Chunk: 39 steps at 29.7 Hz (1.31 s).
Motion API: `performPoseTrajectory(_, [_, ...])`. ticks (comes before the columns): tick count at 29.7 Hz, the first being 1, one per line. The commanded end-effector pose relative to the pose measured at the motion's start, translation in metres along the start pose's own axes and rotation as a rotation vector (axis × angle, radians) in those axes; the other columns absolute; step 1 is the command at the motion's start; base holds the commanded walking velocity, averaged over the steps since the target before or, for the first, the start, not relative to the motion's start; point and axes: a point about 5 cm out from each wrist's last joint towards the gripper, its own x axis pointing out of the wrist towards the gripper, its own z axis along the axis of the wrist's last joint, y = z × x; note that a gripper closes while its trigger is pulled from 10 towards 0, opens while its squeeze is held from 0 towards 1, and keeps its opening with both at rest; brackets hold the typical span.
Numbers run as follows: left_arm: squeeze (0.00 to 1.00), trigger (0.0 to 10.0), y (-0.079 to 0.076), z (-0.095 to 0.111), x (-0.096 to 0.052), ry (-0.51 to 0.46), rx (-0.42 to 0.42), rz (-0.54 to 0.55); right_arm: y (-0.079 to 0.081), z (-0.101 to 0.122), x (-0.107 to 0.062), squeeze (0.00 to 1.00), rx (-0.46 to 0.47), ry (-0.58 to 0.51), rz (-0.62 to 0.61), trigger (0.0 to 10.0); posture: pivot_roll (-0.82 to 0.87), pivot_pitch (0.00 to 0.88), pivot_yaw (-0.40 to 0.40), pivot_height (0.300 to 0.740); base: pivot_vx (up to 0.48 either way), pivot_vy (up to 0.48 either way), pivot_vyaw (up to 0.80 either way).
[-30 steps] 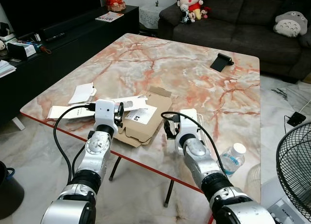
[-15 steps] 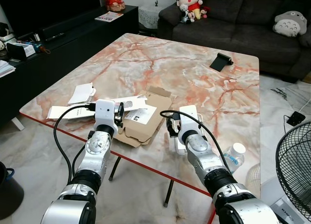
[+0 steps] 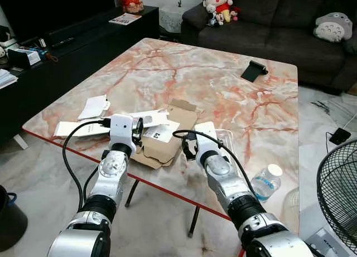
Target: Picking trash to rubbish bin
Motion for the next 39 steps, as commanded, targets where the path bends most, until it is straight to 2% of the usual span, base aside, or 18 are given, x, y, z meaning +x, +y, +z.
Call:
performPoseTrajectory(1, [0.0, 10.0, -0.001, -0.001, 0.0, 0.013, -0.01, -0.007, 0.003, -0.003, -0.001, 0.0, -0.008, 0.016, 0.011, 10.0, -0.02, 0.0, -0.027, 0.74, 0.0, 0.0, 0.0])
performPoseTrajectory(18, [0.0, 10.0, -0.002, -0.002, 0.0, 0.02, -0.01, -0.014, 0.0, -0.011, -0.002, 0.0, -0.028, 0.054, -0.015, 10.0, -0.02, 0.0, -0.026, 0.74, 0.0, 0.0, 0.0])
performPoseTrajectory(21, [0.0, 10.0, -0.002, -0.002, 0.0, 0.021, -0.011, -0.014, -0.002, -0.013, -0.002, 0.0, -0.021, 0.063, -0.033, 10.0, -0.02, 0.0, -0.026, 0.74, 0.0, 0.0, 0.0])
performPoseTrajectory(28, [0.0, 10.0, -0.002, -0.001, 0.001, 0.022, -0.017, -0.019, -0.008, -0.016, -0.002, 0.0, 0.081, 0.083, -0.071, 10.0, -0.02, 0.0, -0.025, 0.74, 0.0, 0.0, 0.0])
performPoseTrajectory(39, [0.0, 10.0, -0.002, -0.001, 0.001, 0.024, -0.018, -0.02, -0.009, -0.024, -0.003, 0.0, 0.069, 0.123, -0.076, 10.0, -0.02, 0.0, -0.027, 0.74, 0.0, 0.0, 0.0])
